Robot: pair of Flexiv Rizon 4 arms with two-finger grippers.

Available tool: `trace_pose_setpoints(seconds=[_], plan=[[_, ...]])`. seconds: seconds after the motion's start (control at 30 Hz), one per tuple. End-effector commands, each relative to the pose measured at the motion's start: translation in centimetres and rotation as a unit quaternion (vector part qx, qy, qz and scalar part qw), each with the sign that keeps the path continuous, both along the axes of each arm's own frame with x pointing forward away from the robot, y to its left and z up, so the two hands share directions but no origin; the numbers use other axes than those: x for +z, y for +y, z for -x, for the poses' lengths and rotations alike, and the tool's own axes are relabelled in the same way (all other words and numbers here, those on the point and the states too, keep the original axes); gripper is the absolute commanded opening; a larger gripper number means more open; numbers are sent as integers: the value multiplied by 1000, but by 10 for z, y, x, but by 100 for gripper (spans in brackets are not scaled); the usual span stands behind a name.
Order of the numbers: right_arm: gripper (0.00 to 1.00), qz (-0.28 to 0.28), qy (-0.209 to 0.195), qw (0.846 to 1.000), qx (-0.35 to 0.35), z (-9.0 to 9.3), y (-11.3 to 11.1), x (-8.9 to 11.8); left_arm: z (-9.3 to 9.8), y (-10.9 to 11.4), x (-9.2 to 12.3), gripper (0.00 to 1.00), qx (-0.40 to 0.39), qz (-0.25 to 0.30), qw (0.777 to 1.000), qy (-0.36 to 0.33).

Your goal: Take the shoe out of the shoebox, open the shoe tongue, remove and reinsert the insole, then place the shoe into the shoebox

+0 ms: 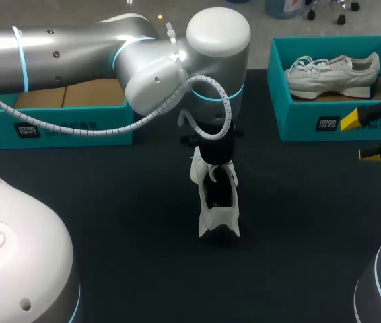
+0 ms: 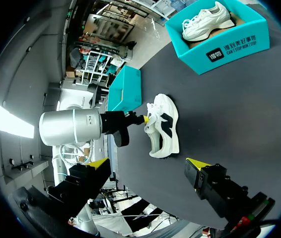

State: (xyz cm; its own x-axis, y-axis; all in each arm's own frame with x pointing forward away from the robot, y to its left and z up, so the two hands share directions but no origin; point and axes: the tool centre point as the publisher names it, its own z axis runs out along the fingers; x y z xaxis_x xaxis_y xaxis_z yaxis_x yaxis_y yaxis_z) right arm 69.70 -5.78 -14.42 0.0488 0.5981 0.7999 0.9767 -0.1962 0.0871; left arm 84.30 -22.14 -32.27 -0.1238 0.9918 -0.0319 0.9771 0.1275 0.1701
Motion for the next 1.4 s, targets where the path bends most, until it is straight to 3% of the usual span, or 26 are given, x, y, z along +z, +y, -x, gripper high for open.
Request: trace_pose_setpoints(seconds=[0.03,0.23,0.47,0.97,1.3,1.4], plan=[[100,1,0,1000,-1,0,0,-1,-10,-3,13,0,6,1,1000,-8],[100,1,0,1000,-1,0,0,-1,-25,-26,11,0,-10,2,1000,-12],[100,1,0,1000,-1,0,0,-1,-17,-41,5,0,-28,3,1000,-3],[100,1,0,1000,-1,0,0,-1,16,-19,3,0,-53,-14,998,14],[100,1,0,1000,-1,0,0,-1,23,-14,-1,0,-42,-5,999,16],[100,1,0,1000,-1,0,0,-1,17,-11,2,0,-28,0,1000,14]])
